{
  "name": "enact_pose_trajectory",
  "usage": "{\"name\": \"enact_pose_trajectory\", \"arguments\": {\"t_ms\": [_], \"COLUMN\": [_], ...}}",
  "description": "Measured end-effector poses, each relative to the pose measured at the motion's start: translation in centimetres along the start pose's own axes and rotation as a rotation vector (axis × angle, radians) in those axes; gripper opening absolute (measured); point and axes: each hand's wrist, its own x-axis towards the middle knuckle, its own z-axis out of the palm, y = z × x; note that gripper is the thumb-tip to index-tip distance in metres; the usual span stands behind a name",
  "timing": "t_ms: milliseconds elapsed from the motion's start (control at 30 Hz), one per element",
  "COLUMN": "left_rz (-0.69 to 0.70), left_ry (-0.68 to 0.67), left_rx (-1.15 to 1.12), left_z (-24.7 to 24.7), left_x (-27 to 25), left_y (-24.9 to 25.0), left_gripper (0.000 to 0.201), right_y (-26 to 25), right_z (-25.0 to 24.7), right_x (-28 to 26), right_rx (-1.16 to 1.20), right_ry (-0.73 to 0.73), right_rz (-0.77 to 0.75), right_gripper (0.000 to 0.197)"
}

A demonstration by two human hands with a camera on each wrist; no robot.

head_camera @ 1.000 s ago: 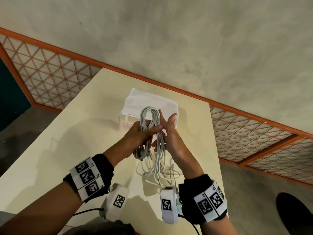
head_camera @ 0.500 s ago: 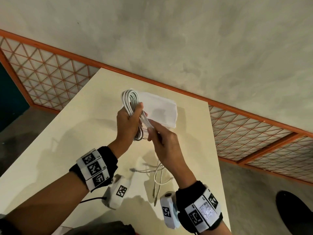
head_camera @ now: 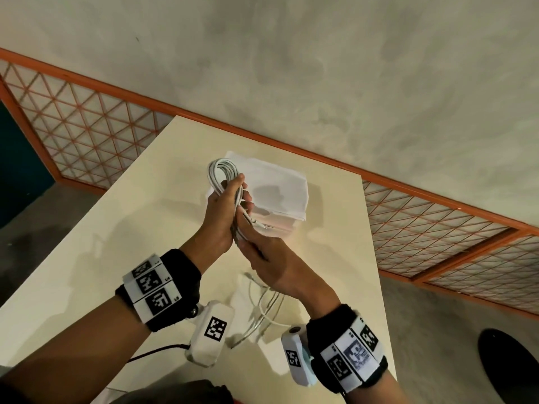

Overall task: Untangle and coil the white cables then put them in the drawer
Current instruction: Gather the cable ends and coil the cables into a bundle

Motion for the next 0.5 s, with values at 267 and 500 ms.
{"name": "enact_pose_trajectory", "arguments": {"t_ms": [267,500], "left_rz": [-0.012,-0.013], "left_ry": [0.139,0.099], "left_rx": [-0.288,-0.331], "left_z": [0.1,-0.2], "left_x": [0.7,1.0], "left_y": [0.7,2.1], "left_gripper": [0.03,0.031], "right_y": [0.6,2.9], "right_z": [0.0,-0.6], "right_x": [-1.6,-3.5], "right_rx": [-0.026,0.311], "right_ry": [-0.135,0.147], "right_rz": [-0.02,0.026], "right_gripper": [0.061,0.042]}}
